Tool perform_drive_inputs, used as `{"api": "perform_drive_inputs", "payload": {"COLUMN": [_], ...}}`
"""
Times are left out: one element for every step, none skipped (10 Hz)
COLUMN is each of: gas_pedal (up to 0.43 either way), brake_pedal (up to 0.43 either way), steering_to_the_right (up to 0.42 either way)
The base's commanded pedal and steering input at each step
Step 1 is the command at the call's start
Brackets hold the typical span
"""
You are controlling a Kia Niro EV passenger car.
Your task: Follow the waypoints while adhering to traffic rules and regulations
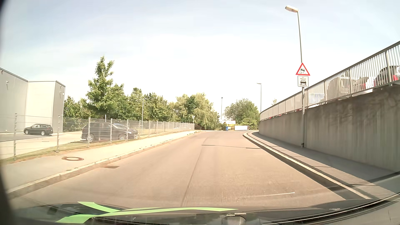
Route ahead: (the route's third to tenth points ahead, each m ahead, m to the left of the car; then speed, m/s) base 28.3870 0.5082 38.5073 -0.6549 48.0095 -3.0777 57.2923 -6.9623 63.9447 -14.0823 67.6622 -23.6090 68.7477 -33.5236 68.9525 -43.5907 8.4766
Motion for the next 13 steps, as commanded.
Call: {"api": "perform_drive_inputs", "payload": {"gas_pedal": [0.039, 0.039, 0.039, 0.039, 0.028, 0.0, 0.0, 0.0, 0.0, 0.0, 0.0, 0.0, 0.0], "brake_pedal": [0.0, 0.0, 0.0, 0.0, 0.0, 0.0, 0.0, 0.0, 0.0, 0.0, 0.0, 0.0, 0.0], "steering_to_the_right": [0.02, 0.018, 0.015, 0.013, 0.011, 0.011, 0.01, 0.01, 0.009, 0.009, 0.008, 0.008, 0.009]}}
